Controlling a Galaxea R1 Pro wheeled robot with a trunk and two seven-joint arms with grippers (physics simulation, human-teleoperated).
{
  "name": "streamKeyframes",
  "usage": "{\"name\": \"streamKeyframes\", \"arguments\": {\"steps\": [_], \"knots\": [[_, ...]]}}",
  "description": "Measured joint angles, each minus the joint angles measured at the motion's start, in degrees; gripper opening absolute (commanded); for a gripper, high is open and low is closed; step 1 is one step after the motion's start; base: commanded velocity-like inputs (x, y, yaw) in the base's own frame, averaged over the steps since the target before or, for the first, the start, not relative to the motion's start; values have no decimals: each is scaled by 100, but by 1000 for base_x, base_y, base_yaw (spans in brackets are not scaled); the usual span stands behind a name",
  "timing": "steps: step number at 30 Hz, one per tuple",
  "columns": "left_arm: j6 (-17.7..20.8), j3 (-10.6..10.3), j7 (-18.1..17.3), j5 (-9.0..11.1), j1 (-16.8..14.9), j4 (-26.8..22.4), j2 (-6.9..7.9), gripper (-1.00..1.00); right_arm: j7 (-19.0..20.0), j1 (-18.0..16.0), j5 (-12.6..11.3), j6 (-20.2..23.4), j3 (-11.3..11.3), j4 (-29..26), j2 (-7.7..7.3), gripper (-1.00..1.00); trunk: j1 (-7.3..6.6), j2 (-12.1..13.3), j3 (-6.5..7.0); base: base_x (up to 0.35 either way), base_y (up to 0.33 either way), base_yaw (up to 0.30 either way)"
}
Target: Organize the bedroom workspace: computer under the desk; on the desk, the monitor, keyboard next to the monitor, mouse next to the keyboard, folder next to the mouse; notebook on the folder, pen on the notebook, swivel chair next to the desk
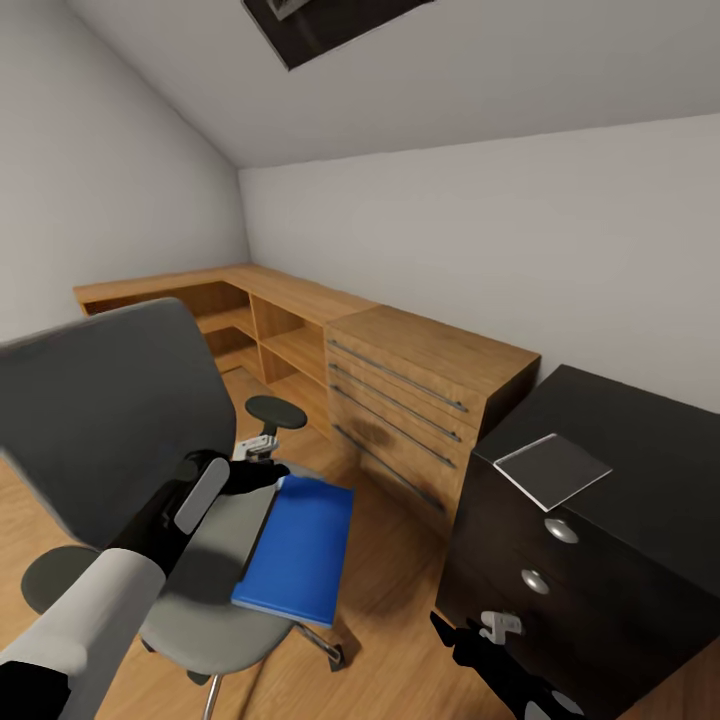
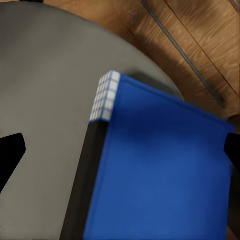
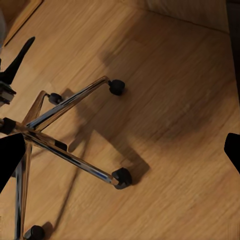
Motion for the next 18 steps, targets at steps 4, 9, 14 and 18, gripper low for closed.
{"name": "streamKeyframes", "arguments": {"steps": [4, 9, 14, 18], "knots": [[5, 7, 0, 7, 0, -10, 12, 100, 0, 0, 0, -2, 0, 0, 0, 100, -88, 160, 72, 0, 0, 0], [71, 4, 0, 18, 0, -20, 62, 100, 0, 0, 0, -6, 7, 35, 3, 100, -198, 361, 162, 0, 0, 0], [364, 37, 4, 10, 0, -91, 75, 100, 0, -2, 6, -9, 12, 80, 20, 100, -308, 562, 251, 0, 0, 0], [486, 104, 6, 9, 0, -214, 78, 100, 0, -1, 8, -9, 6, 95, 76, 100, -395, 722, 323, 0, 0, 0]]}}
